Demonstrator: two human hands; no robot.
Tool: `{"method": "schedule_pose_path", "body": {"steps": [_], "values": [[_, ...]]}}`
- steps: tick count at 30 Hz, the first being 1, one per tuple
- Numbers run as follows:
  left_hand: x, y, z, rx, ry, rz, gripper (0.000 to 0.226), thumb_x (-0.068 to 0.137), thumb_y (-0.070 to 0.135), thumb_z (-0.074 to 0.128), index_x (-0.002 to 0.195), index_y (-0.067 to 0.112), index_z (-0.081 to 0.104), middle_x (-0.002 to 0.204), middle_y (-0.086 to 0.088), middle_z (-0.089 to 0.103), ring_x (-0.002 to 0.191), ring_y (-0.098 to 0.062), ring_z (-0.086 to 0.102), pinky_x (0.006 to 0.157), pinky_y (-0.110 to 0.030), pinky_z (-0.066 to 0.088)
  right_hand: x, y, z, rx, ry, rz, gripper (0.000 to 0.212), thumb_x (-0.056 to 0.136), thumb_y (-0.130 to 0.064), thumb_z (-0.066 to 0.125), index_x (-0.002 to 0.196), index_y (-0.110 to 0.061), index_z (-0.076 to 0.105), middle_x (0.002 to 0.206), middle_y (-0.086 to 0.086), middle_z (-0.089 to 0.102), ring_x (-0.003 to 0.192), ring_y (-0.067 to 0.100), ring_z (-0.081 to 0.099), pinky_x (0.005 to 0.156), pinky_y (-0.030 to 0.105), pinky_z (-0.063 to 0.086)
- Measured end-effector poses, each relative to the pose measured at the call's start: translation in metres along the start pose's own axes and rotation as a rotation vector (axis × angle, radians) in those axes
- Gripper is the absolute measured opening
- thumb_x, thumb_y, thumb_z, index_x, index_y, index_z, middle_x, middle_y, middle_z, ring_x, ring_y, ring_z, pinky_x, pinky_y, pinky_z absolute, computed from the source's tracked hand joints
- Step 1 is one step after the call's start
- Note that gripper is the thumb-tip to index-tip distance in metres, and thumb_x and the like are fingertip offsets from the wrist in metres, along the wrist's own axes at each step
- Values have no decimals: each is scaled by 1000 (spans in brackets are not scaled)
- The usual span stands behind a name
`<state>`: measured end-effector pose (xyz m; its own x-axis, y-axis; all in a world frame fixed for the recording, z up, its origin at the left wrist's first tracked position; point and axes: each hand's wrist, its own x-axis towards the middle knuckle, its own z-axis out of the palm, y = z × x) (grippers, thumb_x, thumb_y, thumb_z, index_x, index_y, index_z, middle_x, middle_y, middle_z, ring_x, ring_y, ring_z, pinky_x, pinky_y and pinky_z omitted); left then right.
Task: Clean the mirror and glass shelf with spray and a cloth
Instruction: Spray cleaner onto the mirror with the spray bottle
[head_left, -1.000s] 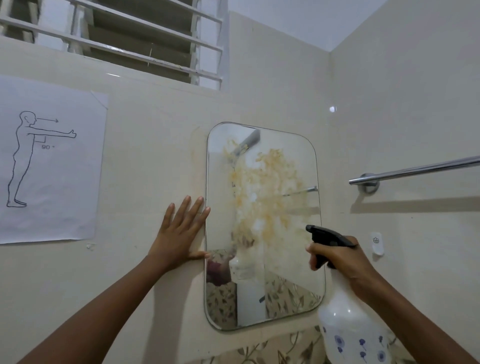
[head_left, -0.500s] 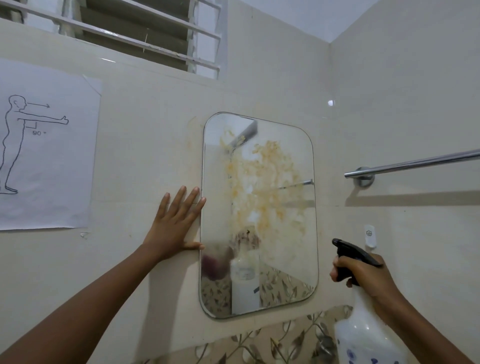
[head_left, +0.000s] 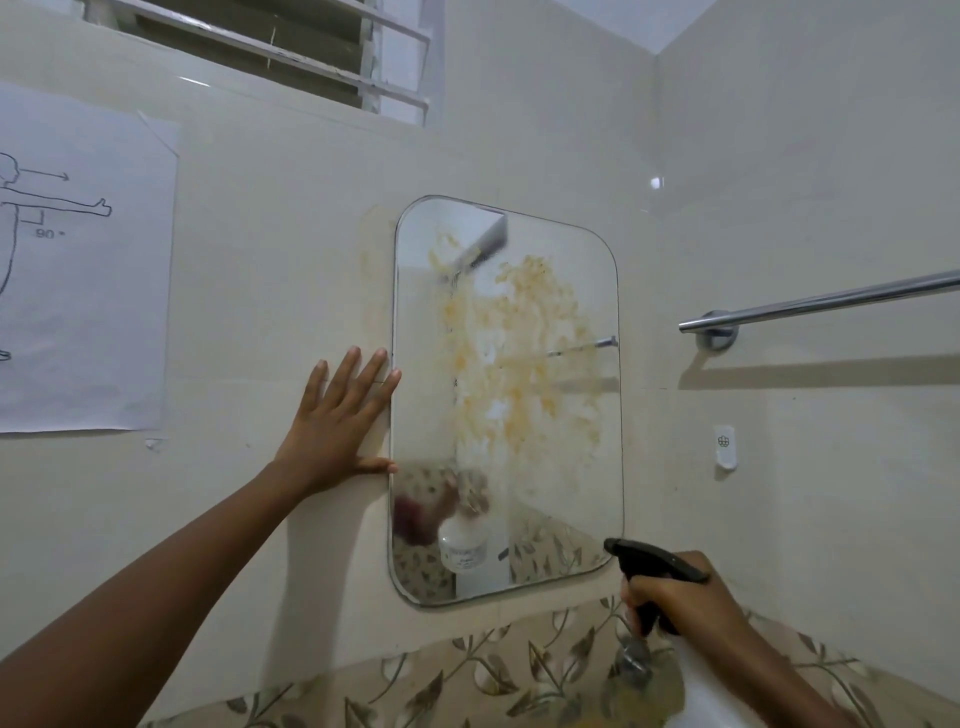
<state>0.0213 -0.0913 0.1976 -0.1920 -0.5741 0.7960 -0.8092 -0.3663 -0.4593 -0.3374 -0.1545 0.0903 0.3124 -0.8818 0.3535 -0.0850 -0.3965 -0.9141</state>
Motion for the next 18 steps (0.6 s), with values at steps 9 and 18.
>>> {"method": "schedule_pose_path", "body": {"steps": [9,18], "values": [[0,-2,3,-19,-44,-1,112,67,75,55,148,16,3,157,-14,-3,143,-38,-8,114,-55,-2,2,36,-27,102,294,91,20,73,5,58,55,5,67,52,22,63,54,32,59,65,44,47],[0,-1,4,-56,-40,2,115,65,72,61,148,16,3,157,-13,-3,144,-36,-8,114,-54,-6,-8,55,-51,284,319,166,21,73,13,45,74,9,65,53,20,60,47,27,58,46,27,49]]}}
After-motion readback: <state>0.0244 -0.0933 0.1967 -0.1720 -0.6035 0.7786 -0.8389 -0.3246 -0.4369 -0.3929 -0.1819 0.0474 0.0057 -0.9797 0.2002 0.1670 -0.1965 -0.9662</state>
